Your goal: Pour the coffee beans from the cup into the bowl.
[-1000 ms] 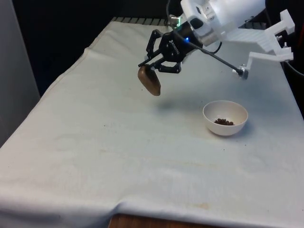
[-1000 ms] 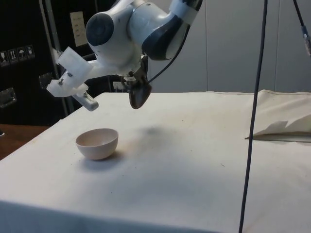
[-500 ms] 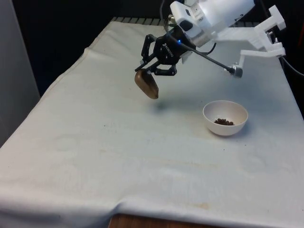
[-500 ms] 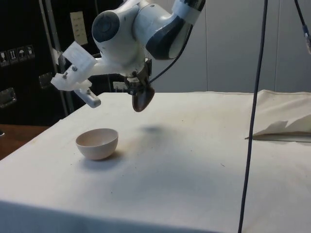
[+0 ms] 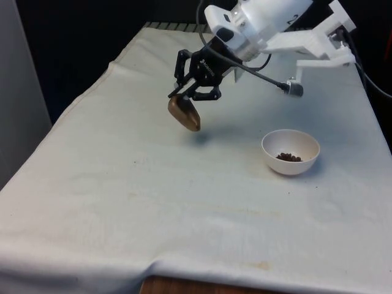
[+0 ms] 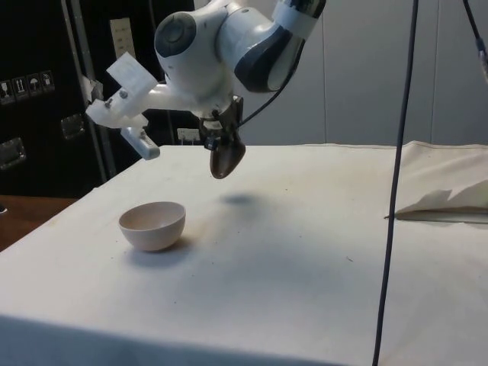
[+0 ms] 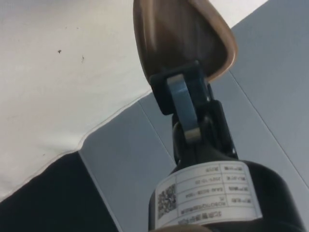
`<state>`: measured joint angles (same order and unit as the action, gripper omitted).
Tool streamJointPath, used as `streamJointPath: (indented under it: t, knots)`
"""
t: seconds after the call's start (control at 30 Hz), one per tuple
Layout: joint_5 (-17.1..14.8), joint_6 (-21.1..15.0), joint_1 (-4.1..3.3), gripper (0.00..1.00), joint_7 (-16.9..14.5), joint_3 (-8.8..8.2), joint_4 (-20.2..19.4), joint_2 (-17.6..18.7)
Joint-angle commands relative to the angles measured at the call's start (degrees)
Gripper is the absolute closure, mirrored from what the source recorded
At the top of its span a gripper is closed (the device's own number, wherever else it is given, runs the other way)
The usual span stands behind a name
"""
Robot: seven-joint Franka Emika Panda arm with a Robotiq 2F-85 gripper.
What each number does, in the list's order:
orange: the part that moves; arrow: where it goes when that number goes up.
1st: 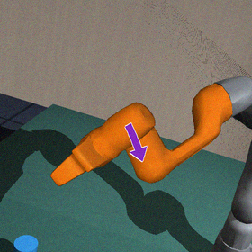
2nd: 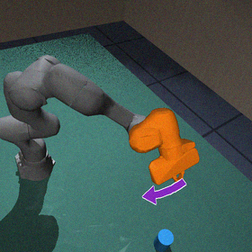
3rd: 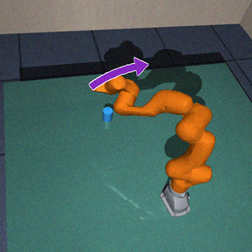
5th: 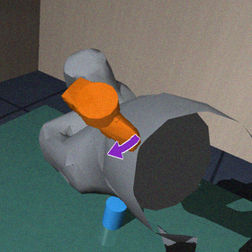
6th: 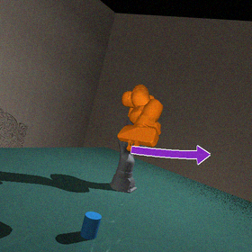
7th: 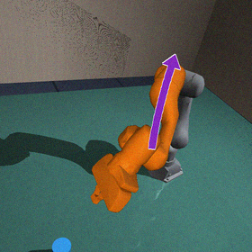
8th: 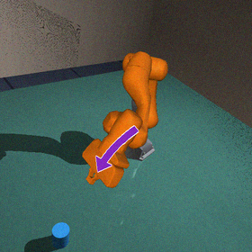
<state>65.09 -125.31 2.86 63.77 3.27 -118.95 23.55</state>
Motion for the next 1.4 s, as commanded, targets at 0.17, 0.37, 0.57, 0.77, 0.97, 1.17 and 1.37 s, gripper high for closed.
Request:
streamJointPath:
  t: [0.17,0.37,0.57,0.77,0.97,1.17,1.37]
  knots:
    - [-1.66,-3.61,0.69,1.0,-1.38,-1.09,-0.52,-0.29]
    - [-2.35,-5.04,0.0,1.0,-1.43,-2.69,-0.34,-0.06]
    - [-4.13,-8.31,0.69,1.0,-2.92,-3.61,-0.92,-0.06]
    - [-5.73,-10.77,0.69,1.0,-4.13,-4.93,-1.2,0.0]
    - [-6.53,-11.92,0.0,1.0,-4.53,-6.42,-1.32,0.06]
    - [-9.45,-15.41,0.69,1.0,-7.1,-7.39,-1.83,0.29]
    - [-11.12,-16.96,0.74,1.0,-8.48,-8.25,-1.95,0.46]
